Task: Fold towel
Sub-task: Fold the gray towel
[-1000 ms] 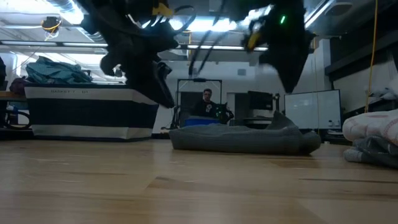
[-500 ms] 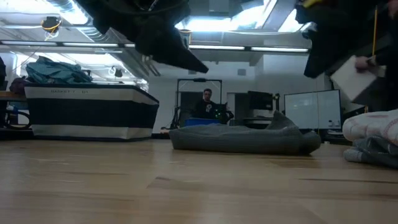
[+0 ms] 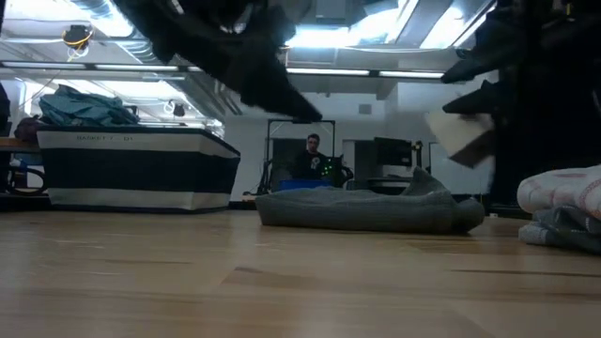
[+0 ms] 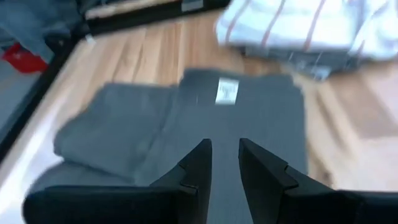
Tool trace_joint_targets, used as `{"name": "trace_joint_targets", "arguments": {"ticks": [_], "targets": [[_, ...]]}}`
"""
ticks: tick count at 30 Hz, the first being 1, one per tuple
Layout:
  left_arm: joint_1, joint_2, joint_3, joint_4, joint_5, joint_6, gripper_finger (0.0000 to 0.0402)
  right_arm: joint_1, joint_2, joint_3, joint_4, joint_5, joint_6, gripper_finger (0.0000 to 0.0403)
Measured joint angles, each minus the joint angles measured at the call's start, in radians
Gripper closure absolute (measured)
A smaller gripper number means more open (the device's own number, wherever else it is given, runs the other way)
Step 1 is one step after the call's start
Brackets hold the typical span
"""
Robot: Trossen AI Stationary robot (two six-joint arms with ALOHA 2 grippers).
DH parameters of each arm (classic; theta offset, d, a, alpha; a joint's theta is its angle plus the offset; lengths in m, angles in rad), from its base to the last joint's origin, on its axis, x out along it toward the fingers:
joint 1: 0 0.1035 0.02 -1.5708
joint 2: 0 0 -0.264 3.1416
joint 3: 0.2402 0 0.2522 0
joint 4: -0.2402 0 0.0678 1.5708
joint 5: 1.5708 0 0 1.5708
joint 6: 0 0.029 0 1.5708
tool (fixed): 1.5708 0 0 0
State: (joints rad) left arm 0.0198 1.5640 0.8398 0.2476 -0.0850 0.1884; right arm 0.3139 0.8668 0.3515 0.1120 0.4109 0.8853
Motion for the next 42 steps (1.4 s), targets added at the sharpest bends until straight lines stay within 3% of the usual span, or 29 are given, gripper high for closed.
{"name": "trace_joint_targets", "arguments": {"ticks": [6, 20, 31, 37, 42], "targets": [[0.015, 0.118, 0.000, 0.001, -0.001, -0.038, 0.0329, 0.000, 0.063, 0.011, 0.015, 0.005, -0.028, 0.0205], [-0.025, 0.214, 0.000, -0.051, 0.026, -0.150, 0.0329, 0.000, 0.441, 0.205, 0.036, -0.331, -0.319, 0.0205], [-0.173, 0.212, 0.000, -0.117, 0.027, -0.268, 0.0329, 0.001, 0.665, 0.479, -0.392, -0.396, -0.550, 0.0205], [-0.239, 0.212, 0.000, -0.119, 0.027, -0.317, 0.0329, 0.010, 0.745, 0.551, -0.435, -0.510, -0.575, 0.0205], [-0.262, 0.212, 0.000, -0.131, 0.026, -0.320, 0.0329, 0.053, 0.780, 0.565, -0.438, -0.455, -0.647, 0.0205]]}}
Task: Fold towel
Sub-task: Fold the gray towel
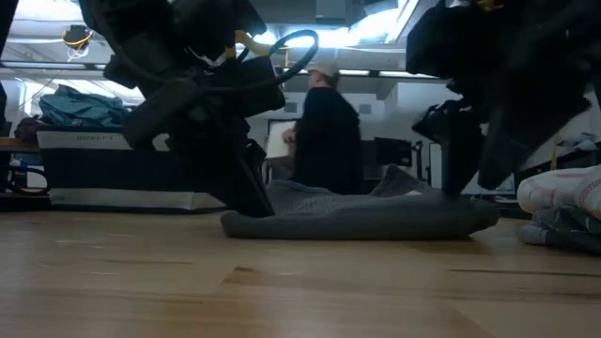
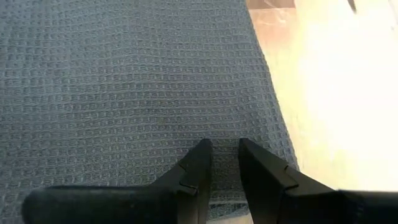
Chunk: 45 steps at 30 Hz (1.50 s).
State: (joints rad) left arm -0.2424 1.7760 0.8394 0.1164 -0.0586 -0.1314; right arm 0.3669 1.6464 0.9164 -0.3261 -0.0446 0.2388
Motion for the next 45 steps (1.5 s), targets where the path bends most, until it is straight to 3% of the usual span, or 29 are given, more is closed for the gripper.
{"name": "trace_joint_targets", "arguments": {"ticks": [6, 10, 28, 33, 40, 42, 45], "targets": [[-0.008, 0.000, 0.000, -0.003, 0.000, 0.000, 0.0329, 0.048, 0.022, 0.001, -0.004, 0.208, -0.020, 0.0205], [-0.007, 0.000, 0.000, -0.003, 0.000, 0.000, 0.0329, 0.061, 0.022, 0.001, -0.022, 0.276, -0.080, 0.0205], [-0.007, 0.000, 0.000, -0.001, 0.000, -0.007, 0.0329, 0.059, 0.137, 0.004, 0.028, 0.231, -0.139, 0.0207], [-0.007, 0.000, 0.021, -0.004, 0.000, -0.069, 0.0329, 0.059, 0.140, 0.013, 0.027, 0.220, -0.131, 0.0253], [-0.024, -0.004, 0.099, -0.009, -0.001, 0.004, 0.0329, 0.058, 0.145, 0.045, 0.009, 0.206, -0.127, 0.0377], [-0.038, -0.009, 0.121, -0.043, 0.000, 0.026, 0.0329, 0.058, 0.145, 0.053, 0.008, 0.197, -0.127, 0.0389], [-0.061, -0.022, 0.145, -0.145, 0.000, 0.032, 0.0329, 0.058, 0.145, 0.061, 0.007, 0.180, -0.108, 0.0370]]}}
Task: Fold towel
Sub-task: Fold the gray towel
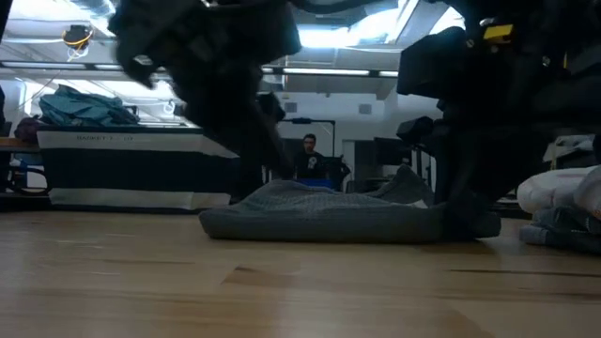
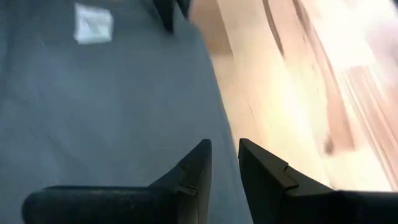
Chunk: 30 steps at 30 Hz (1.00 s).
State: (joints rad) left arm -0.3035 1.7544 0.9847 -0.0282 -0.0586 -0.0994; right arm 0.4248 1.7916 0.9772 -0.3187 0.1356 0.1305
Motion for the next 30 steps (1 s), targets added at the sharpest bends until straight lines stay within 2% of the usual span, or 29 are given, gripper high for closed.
{"name": "trace_joint_targets", "arguments": {"ticks": [4, 13, 22, 25, 30], "targets": [[-0.029, -0.002, 0.009, -0.084, 0.000, -0.077, 0.0329, 0.000, 0.000, 0.002, 0.003, -0.001, 0.021, 0.0352], [-0.063, -0.002, 0.010, -0.093, -0.011, -0.203, 0.0329, 0.000, 0.000, 0.003, 0.005, -0.001, 0.024, 0.0374], [-0.055, -0.002, 0.010, -0.096, -0.011, -0.234, 0.0328, 0.000, 0.000, 0.003, 0.006, 0.000, 0.026, 0.0358], [-0.045, -0.001, 0.010, -0.097, -0.012, -0.258, 0.0309, 0.000, -0.001, 0.003, 0.006, 0.000, 0.026, 0.0358], [-0.042, -0.001, 0.010, -0.097, -0.012, -0.257, 0.0237, 0.000, -0.001, 0.003, 0.006, 0.001, 0.026, 0.0357]]}}
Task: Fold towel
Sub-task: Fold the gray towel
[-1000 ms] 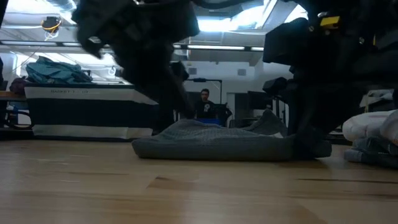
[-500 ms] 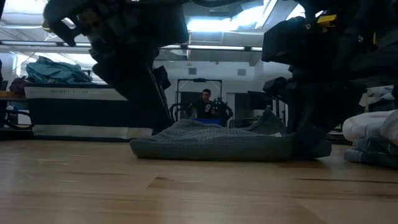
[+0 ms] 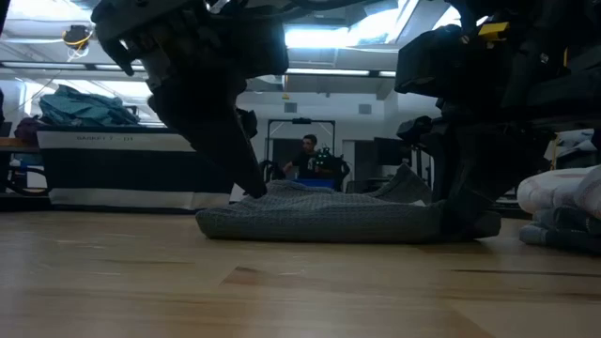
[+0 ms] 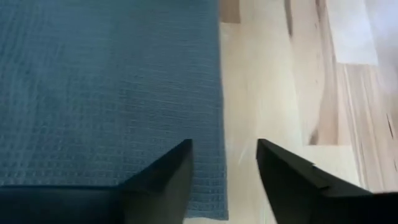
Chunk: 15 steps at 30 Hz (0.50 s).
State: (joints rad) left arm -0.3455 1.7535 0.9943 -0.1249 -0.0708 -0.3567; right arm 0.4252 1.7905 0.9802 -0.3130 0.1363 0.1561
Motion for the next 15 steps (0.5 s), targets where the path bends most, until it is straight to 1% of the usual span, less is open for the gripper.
{"name": "trace_joint_targets", "arguments": {"ticks": [3, 6, 11, 15], "targets": [[-0.009, 0.000, -0.001, 0.004, 0.000, 0.047, 0.0198, 0.000, 0.000, 0.000, 0.003, 0.001, 0.000, 0.0357], [-0.017, 0.001, -0.008, 0.002, -0.009, 0.108, 0.0177, 0.000, 0.000, 0.000, 0.015, 0.001, 0.000, 0.0357], [-0.029, 0.046, -0.010, 0.003, -0.117, 0.180, 0.0171, 0.000, 0.000, 0.000, 0.024, 0.001, 0.000, 0.0357], [-0.029, 0.091, -0.008, 0.010, -0.125, 0.179, 0.0171, 0.000, 0.000, 0.001, 0.024, 0.001, 0.000, 0.0357]]}}
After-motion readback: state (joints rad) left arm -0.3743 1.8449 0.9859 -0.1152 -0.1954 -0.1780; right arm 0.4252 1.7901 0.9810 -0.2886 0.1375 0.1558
